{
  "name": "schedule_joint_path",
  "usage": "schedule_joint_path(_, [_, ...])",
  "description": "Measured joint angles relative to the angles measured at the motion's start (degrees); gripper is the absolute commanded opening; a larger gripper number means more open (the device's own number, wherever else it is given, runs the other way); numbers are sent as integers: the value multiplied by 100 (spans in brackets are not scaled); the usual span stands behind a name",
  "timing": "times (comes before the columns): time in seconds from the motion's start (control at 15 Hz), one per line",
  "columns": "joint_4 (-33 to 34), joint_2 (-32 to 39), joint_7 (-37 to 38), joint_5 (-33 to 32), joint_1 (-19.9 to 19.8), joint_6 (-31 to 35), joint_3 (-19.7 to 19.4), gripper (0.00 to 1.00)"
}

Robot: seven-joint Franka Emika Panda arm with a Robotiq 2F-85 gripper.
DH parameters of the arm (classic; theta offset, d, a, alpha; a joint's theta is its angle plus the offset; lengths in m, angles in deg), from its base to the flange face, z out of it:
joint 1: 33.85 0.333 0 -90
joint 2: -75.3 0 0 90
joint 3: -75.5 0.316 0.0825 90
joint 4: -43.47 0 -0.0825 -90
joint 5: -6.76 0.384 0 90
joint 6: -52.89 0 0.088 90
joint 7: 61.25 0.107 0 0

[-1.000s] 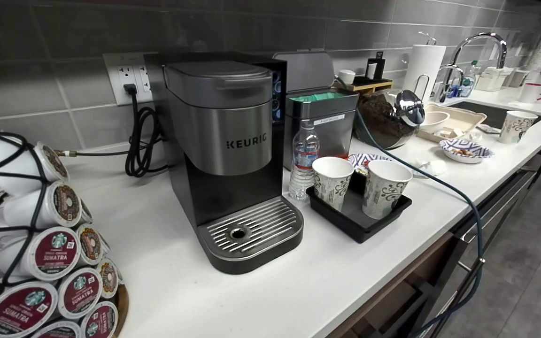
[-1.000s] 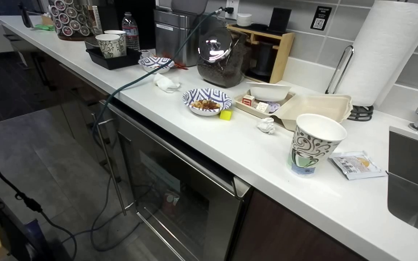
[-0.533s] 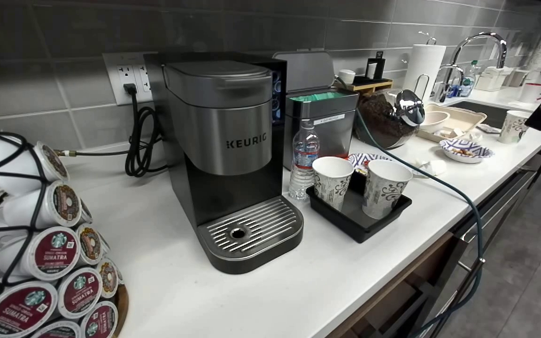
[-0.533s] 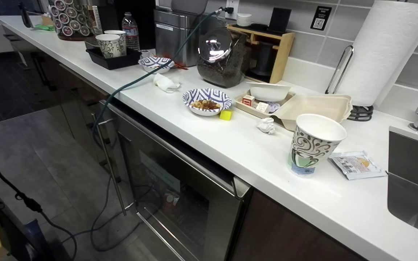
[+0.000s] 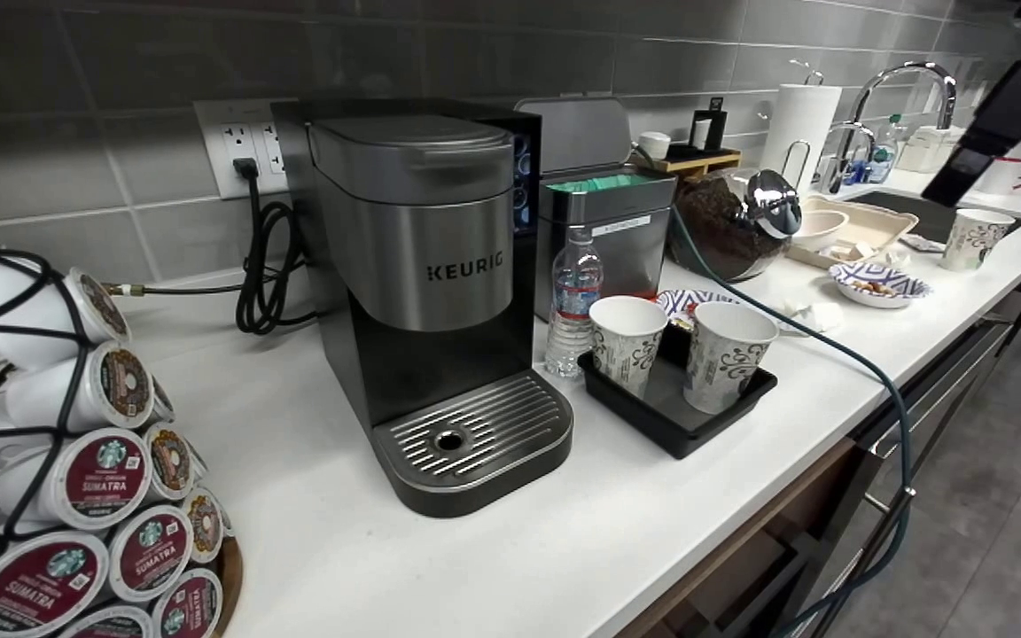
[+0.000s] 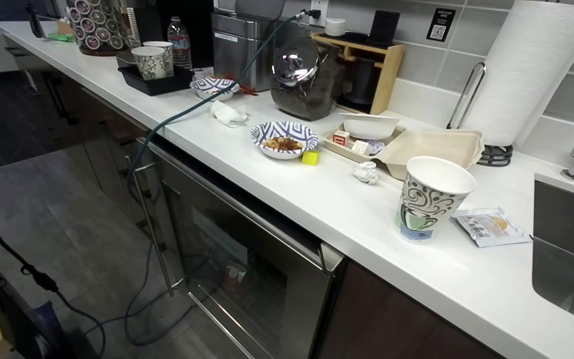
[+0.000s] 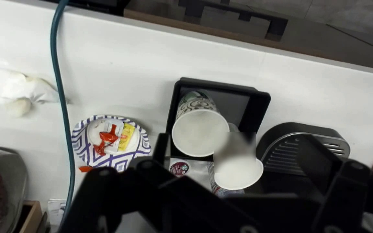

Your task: Move the black tray to the right and move the white bowl to the left

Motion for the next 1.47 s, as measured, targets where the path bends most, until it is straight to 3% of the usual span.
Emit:
schedule_joint_path(0.4, [1279, 1284, 1038, -604, -176, -166, 304, 100])
schedule_joint_path(0.87, [1396, 1401, 1101, -622, -198, -181, 298, 100])
schedule_joint_path(1.2, [1527, 1698, 1336, -1283, -434, -191, 192, 100])
schedule_joint_path(1.47, [2292, 2545, 1371, -1522, -428, -1110, 177, 100])
